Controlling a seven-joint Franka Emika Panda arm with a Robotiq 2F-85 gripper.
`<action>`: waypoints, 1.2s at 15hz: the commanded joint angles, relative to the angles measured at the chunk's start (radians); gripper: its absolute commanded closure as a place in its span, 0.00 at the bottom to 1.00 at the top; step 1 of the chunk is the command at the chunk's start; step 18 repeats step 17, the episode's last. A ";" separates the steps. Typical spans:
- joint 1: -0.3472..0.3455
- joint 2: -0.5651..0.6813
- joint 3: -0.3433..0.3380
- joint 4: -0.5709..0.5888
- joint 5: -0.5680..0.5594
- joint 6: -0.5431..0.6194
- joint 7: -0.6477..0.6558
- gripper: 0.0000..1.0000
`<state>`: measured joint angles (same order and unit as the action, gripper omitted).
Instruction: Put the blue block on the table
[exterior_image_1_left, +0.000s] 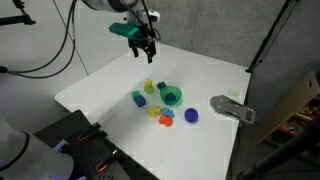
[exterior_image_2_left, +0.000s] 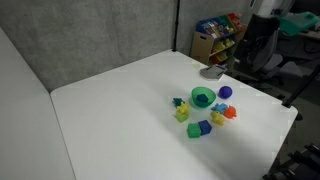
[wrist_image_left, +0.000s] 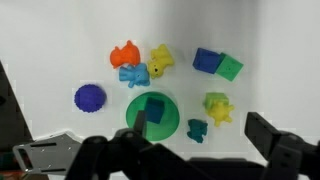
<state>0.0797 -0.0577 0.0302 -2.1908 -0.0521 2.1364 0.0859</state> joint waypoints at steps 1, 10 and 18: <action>-0.031 -0.116 -0.002 -0.010 0.005 -0.064 0.030 0.00; -0.044 -0.139 0.006 -0.011 0.003 -0.078 0.010 0.00; -0.044 -0.139 0.006 -0.012 0.003 -0.078 0.010 0.00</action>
